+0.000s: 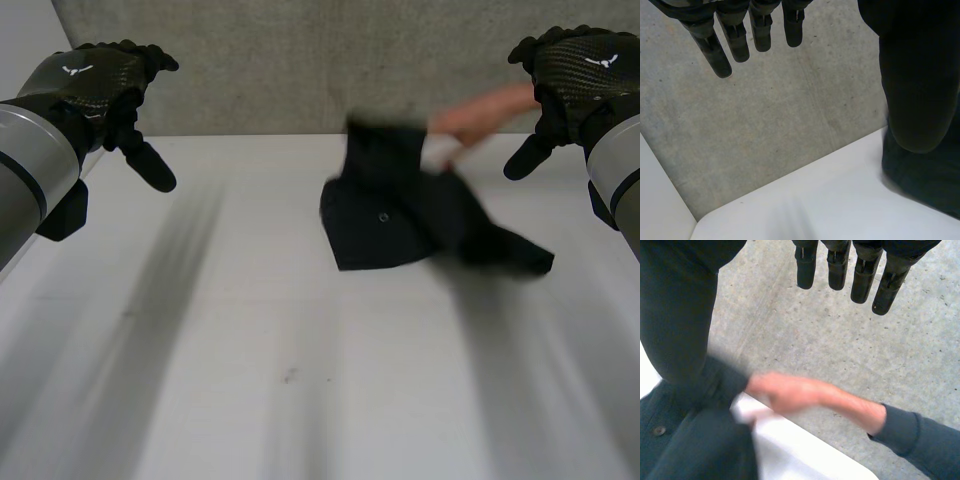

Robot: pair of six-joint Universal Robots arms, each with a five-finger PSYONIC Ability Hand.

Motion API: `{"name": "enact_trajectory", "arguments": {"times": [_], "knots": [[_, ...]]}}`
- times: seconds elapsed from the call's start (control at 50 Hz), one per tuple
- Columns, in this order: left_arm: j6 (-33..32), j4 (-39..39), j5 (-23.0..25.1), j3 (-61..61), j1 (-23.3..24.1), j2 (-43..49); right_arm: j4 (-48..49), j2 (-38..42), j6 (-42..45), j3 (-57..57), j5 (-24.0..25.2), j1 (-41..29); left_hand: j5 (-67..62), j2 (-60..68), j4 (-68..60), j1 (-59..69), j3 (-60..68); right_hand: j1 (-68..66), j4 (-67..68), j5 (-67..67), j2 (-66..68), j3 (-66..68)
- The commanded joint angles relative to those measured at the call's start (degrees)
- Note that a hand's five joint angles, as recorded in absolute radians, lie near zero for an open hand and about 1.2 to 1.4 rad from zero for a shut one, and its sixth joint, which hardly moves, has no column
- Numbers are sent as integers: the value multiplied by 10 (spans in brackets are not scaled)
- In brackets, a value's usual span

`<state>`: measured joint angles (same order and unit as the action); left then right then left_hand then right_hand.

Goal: Fold the shorts.

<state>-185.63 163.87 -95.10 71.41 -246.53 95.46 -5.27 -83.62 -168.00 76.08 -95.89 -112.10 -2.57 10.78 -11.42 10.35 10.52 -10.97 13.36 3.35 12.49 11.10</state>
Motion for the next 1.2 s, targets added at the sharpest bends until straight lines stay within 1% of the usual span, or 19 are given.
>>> {"name": "enact_trajectory", "arguments": {"times": [0.02, 0.26, 0.32, 0.4, 0.52, 0.58, 0.62, 0.66, 0.78, 0.82, 0.84, 0.88, 0.92, 0.94, 0.96, 0.98, 1.0, 1.12, 1.2], "knots": [[0, 1, 0, 0, 1, 2, 0, 0, 0, 1, 0, -1, 25, -7, 14, -3, -5, 10, -34, -33, -25, -11], [-1, 2, 0, 0, 1, 10, 1, 7, 0, 1, 2, -1, 25, -7, 14, -3, -5, 10, -34, -33, -25, -11], [-1, 1, 0, 0, 1, 16, 1, 11, 2, 2, 13, -1, 25, -7, 14, -3, -5, 10, -34, -33, -25, -11], [-1, 2, 0, 6, 1, 20, -1, 41, 14, 4, 38, 2, 25, -7, 14, -3, -5, 10, -34, -33, -25, -11], [-5, 29, -1, 18, 2, 30, -2, 118, 19, -9, 83, 2, 24, -6, 12, -1, -3, 10, -34, -33, -25, -11], [-5, 41, -1, 24, 2, 39, -1, 211, 13, -57, 110, -1, 22, -4, 10, 0, -1, 10, -34, -33, -25, -11], [-5, 41, -1, 24, 2, 43, 1, 245, 13, -77, 117, -1, 22, -4, 10, 0, -1, 10, -34, -33, -25, -11], [-5, 42, -1, 24, 2, 49, 16, 318, 9, -123, 126, -1, 22, -4, 10, 0, -1, 10, -34, -33, -25, -11], [-5, 42, 0, 22, 2, 59, 63, 434, 7, -196, 123, -1, 22, -4, 10, 0, -1, 10, -34, -33, -25, -11], [-5, 42, 0, 22, 2, 61, 70, 455, 9, -210, 120, -1, 22, -4, 10, 0, -1, -73, 49, 49, 58, 72], [-5, 43, 0, 22, 2, 61, 76, 469, 9, -223, 119, -1, 20, -2, 9, 2, 0, -163, 140, 140, 148, 162], [-5, 43, 0, 21, 2, 62, 80, 478, 9, -233, 115, -1, 20, -2, 9, 2, 0, -225, 201, 201, 210, 223], [-5, 43, 0, 19, 2, 64, 83, 485, 10, -247, 109, -1, 20, -2, 9, 2, 0, -320, 296, 297, 305, 319], [-5, 43, 0, 19, 1, 64, 83, 486, 10, -250, 108, -1, 20, -2, 9, 2, 0, -391, 367, 367, 376, 390], [-5, 43, 0, 18, 1, 64, 82, 486, 10, -251, 108, -1, 20, -2, 9, 2, 0, -493, 469, 469, 478, 492], [-5, 43, 0, 17, 1, 63, 82, 484, 11, -253, 109, -1, 20, -2, 9, 2, 0, -654, 630, 630, 639, 653], [-5, 43, 0, 16, 1, 62, 82, 483, 11, -254, 109, -1, 22, -4, 10, 0, -1, -690, 666, 666, 675, 689], [-5, 43, 0, 14, -1, 58, 73, 464, 11, -254, 114, -5, 22, -4, 10, 0, -1, -690, 666, 667, 675, 689], [-5, 43, 0, 13, -3, 56, 43, 427, 9, -252, 120, -7, 22, -4, 10, 0, -1, -690, 666, 667, 675, 689]]}}
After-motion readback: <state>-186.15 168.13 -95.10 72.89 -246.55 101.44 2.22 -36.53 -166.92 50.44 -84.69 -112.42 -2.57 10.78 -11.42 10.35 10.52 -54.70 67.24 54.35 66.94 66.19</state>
